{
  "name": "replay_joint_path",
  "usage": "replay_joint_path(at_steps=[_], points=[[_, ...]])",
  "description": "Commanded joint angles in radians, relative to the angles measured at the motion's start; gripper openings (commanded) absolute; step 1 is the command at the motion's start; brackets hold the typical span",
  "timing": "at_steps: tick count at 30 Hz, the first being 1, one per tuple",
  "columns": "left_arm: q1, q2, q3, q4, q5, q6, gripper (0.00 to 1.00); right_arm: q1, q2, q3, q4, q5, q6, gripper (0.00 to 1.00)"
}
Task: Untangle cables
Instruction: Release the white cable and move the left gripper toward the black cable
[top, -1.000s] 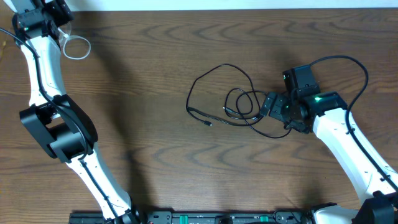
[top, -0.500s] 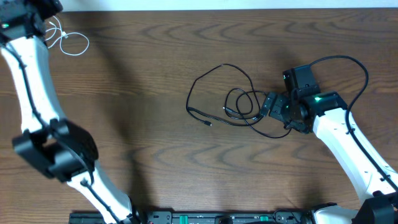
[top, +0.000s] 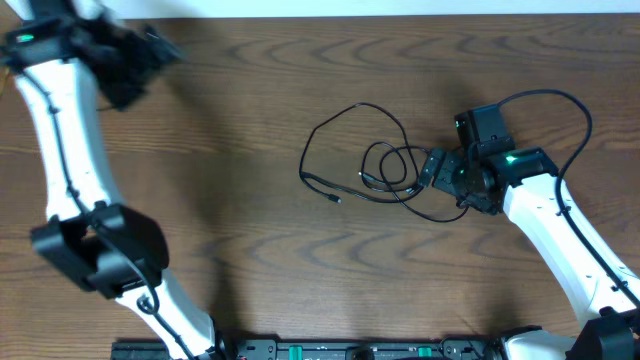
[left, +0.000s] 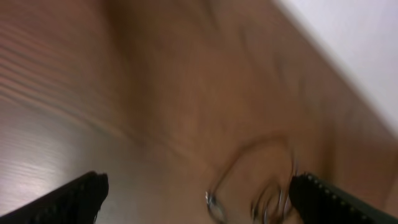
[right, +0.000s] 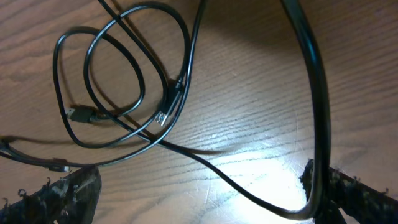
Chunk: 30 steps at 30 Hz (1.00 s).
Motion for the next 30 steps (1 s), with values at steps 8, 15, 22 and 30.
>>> replay_joint_path(at_steps=[8,15,22,30], points=[[-0.365,0.019,-0.225,0.111,0.082,0.151,0.98,0.006,-0.005,-0.004,0.0,0.005,0.013,0.99],[-0.535,0.019,-0.26,0.286,-0.02,-0.029,0.98,0.0,-0.006,-0.004,-0.051,0.074,-0.249,0.99],[-0.634,0.019,-0.261,0.372,-0.116,-0.128,0.98,-0.001,-0.006,-0.004,-0.101,0.144,-0.628,0.99],[-0.734,0.019,-0.261,0.435,-0.252,-0.253,0.98,-0.001,-0.006,-0.004,-0.096,0.124,-0.613,0.99]])
